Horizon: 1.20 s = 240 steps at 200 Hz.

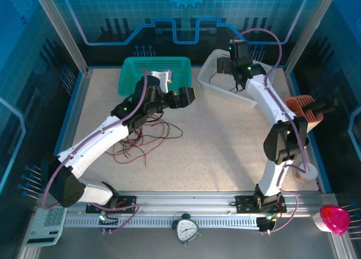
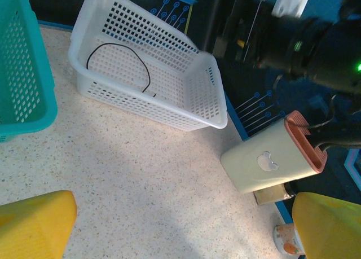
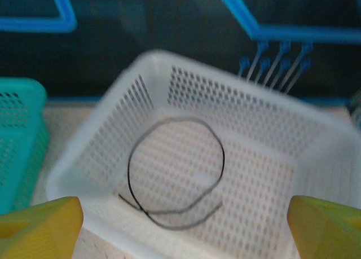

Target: Untangle the cables

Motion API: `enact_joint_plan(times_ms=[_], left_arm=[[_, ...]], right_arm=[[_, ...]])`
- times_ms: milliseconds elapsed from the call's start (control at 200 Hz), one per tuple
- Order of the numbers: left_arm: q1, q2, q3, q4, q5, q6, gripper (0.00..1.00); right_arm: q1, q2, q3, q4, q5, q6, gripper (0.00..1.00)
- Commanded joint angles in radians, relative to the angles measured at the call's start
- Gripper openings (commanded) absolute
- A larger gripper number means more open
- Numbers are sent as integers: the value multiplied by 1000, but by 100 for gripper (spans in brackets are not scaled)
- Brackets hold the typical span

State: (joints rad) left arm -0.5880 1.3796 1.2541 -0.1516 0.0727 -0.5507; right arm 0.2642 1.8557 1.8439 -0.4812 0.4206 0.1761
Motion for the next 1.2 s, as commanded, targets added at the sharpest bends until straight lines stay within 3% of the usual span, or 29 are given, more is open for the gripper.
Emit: enact_joint_plan(times_ms=[0,210,405,880,1195], left_arm=[[-10,-36,8,3,-19,4,99],[-11,-43,10,-22,-35,23,99],[-10,-49,-6,-65,-99,44,99],[4,-167,-244,-183,-298,-15,99],[35,8,-200,-267,-220,18,76]], right_arm=[[-3,36,118,82,34,-154,93],[26,97,275,73,85,-237,96],[96,27,228,23,63,-209,95],[234,-346,-346,11,-254,163,86],[272,-525,-677,103,-339,362,83]])
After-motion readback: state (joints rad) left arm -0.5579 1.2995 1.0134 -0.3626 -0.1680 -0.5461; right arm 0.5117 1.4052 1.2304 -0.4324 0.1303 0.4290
